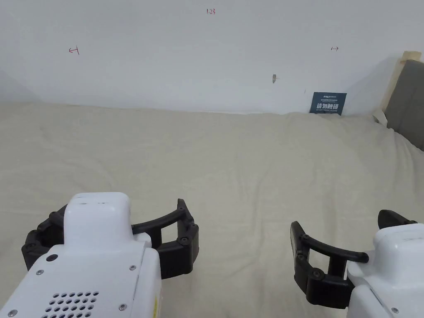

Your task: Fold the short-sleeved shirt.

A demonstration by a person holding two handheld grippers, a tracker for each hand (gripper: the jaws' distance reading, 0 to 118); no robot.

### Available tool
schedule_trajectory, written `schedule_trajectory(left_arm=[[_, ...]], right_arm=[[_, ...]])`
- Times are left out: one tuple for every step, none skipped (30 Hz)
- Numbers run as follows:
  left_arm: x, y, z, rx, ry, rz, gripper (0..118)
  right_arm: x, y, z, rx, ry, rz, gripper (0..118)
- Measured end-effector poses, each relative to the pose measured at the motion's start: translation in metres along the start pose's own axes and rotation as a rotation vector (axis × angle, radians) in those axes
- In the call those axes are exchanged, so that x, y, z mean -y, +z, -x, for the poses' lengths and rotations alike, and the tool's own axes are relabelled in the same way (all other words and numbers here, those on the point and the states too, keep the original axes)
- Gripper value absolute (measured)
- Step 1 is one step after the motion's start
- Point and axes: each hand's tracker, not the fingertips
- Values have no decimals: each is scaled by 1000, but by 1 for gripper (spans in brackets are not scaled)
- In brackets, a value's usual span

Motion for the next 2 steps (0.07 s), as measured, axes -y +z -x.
schedule_trajectory(left_arm=[[1,0,0,-1,-2,3,118],[1,-1,0,-1,-4,6,118]], right_arm=[[0,0,0,0,0,0,112],[1,0,0,0,-1,2,112]])
